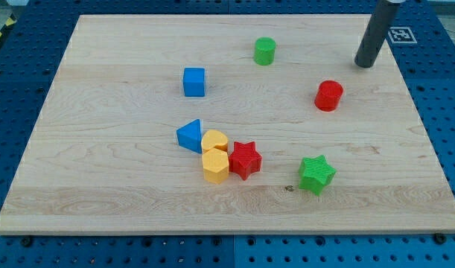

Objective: Slide the red circle into the red star

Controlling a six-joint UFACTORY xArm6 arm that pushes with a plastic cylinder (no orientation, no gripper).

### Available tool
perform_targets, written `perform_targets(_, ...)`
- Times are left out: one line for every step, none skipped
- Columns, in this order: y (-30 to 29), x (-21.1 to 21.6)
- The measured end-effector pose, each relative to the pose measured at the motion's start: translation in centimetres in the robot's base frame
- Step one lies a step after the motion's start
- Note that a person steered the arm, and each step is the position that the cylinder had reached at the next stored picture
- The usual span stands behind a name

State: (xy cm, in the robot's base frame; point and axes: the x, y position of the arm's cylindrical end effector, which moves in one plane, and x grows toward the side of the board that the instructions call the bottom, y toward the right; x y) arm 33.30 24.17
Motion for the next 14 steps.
perform_targets(0.0, 0.9)
perform_targets(-1.1, 1.2)
perform_targets(-2.5, 1.2)
perform_targets(-3.0, 1.2)
perform_targets(-3.2, 1.2)
perform_targets(-3.3, 1.2)
perform_targets(-3.3, 1.2)
perform_targets(-3.9, 0.8)
perform_targets(-3.9, 0.9)
perform_targets(-3.9, 2.7)
perform_targets(-3.9, 4.2)
perform_targets(-3.8, 7.1)
perform_targets(-4.3, 7.4)
perform_targets(-6.0, 7.4)
